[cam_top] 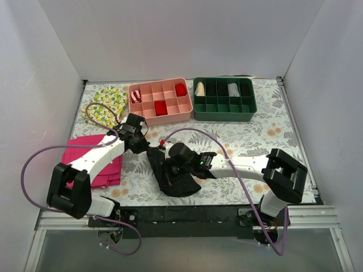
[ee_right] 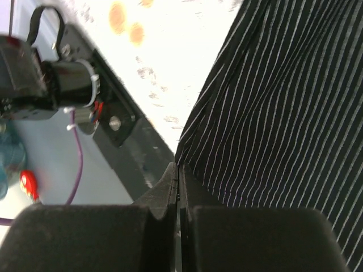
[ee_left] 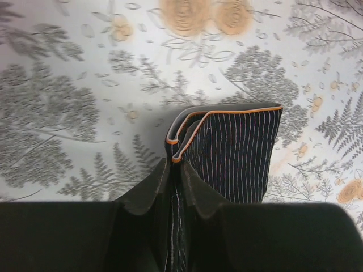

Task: Roll the underwear
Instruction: Fold the underwear at the center of the board.

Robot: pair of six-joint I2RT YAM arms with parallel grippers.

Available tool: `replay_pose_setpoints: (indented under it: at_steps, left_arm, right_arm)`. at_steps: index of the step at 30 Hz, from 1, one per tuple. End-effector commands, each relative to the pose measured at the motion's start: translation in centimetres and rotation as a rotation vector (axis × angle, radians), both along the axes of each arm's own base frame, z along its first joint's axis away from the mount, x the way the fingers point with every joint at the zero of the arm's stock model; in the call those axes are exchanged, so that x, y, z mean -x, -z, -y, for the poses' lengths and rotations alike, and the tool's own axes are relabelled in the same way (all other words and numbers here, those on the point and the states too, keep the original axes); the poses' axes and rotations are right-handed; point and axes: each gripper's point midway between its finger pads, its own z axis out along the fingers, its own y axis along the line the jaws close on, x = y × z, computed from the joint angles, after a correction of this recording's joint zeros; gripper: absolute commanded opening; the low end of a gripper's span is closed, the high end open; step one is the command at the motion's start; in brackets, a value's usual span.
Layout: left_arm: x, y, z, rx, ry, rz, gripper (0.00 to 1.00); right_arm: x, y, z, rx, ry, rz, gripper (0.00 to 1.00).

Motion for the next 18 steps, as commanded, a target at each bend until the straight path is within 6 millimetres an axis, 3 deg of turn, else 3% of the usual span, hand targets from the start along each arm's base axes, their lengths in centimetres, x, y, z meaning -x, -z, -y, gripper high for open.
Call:
replay_pose_setpoints:
  at_steps: [1,4,7,18]
  left_arm:
    - [0.8,-1.4,-3.0,-0.016,-0.066,0.045,0.04]
    - [0.9,-1.8,-3.0,-0.008,-0.061,0.056,0.04]
    - [0.4,-1.7,-2.6,0.002,-0.051,0.046,0.04]
    - [-3.5,-1.5,0.8,0.022,0.012,0.029,0.03]
  right_arm:
    - [2.5,-1.5,-3.0,-0.048,-0.128,-0.011,0.01]
    - [3.0,-1.3,-3.4,-0.056,-0.143,-0.026,0.01]
    - [2.2,-1.0,-2.9,-0.045,-0.110,-0.020,0.01]
    - [-2.2,-0.5,0.3,-0.079,0.019,-0.046,0.01]
